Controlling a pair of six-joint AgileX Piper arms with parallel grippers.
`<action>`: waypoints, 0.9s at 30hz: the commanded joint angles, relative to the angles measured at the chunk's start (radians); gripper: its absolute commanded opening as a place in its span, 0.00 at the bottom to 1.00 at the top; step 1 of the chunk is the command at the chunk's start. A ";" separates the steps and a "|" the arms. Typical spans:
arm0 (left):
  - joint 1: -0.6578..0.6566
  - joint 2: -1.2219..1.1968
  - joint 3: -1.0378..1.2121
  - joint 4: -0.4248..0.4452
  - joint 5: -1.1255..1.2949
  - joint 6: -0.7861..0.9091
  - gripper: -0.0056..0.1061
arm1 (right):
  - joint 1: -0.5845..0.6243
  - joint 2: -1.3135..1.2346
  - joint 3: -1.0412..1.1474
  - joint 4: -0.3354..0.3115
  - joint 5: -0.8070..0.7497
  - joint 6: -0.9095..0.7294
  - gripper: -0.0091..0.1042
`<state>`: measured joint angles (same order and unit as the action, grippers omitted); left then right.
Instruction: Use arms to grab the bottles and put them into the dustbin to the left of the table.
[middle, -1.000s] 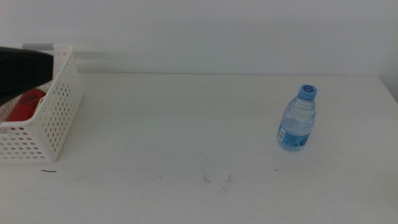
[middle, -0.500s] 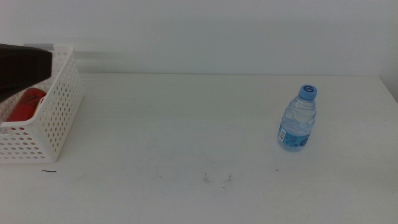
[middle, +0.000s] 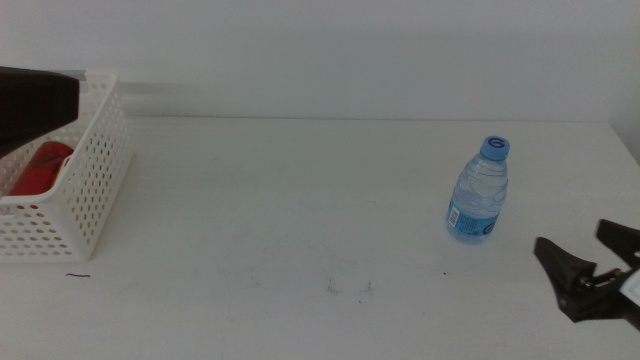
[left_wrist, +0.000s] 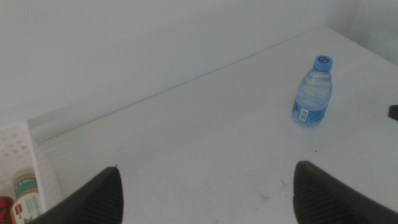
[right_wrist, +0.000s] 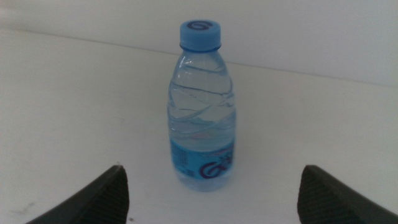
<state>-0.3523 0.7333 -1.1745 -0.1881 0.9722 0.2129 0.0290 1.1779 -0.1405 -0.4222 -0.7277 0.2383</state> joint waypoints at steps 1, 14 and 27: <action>-0.006 -0.003 0.004 0.001 -0.017 -0.004 0.89 | 0.005 0.083 -0.010 0.005 -0.126 0.001 0.88; -0.006 -0.003 0.004 0.001 -0.020 -0.003 0.89 | 0.005 0.456 -0.117 0.005 -0.423 -0.028 0.88; -0.006 -0.003 0.004 0.001 -0.020 -0.003 0.89 | 0.096 0.748 -0.451 0.088 -0.289 -0.093 0.88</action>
<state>-0.3523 0.7333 -1.1745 -0.1881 0.9652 0.2129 0.1172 1.8963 -0.5567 -0.3643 -1.0493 0.1608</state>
